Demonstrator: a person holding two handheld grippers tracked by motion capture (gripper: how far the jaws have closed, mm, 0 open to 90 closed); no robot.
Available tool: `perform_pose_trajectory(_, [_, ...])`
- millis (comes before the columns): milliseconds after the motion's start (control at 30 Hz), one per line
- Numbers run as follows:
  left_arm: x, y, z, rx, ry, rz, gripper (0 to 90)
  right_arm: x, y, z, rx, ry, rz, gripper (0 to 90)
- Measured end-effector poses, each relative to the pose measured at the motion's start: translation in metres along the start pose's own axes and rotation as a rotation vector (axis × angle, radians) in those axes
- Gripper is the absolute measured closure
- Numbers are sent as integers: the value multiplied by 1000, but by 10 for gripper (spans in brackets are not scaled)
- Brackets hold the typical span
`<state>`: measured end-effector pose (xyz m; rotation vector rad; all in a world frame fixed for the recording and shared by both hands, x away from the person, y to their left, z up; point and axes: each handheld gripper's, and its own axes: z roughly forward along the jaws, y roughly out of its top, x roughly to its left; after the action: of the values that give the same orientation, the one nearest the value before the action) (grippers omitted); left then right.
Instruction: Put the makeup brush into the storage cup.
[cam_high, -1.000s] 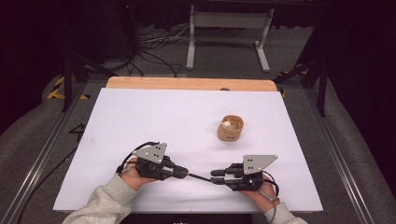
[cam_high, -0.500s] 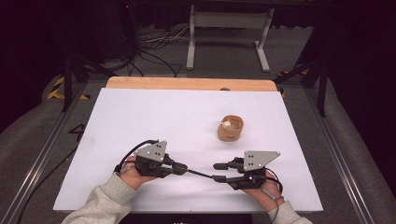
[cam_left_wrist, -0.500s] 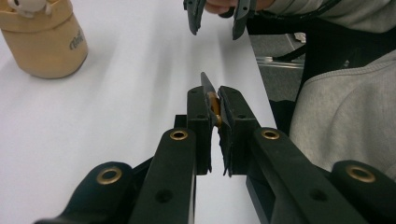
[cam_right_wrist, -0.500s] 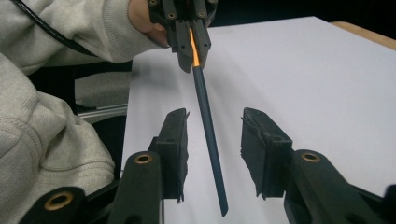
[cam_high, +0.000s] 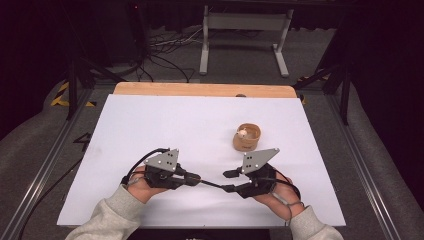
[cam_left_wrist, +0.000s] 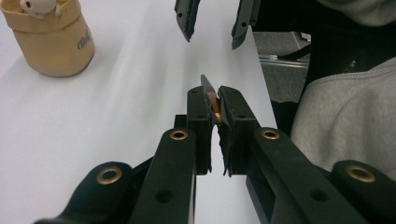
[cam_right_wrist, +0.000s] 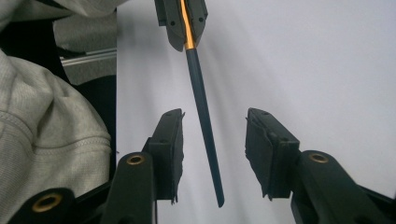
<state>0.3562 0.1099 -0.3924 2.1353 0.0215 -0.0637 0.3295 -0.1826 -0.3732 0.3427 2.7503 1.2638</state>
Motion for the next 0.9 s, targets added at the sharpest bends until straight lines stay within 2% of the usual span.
perform_pose_trajectory(400, [0,2,-1,6,11,-8,838,1,20,14,123,0,-24,595])
perform_pose_trajectory(900, [0,2,-2,12,13,-8,837,2,37,36,227,21,-53,637])
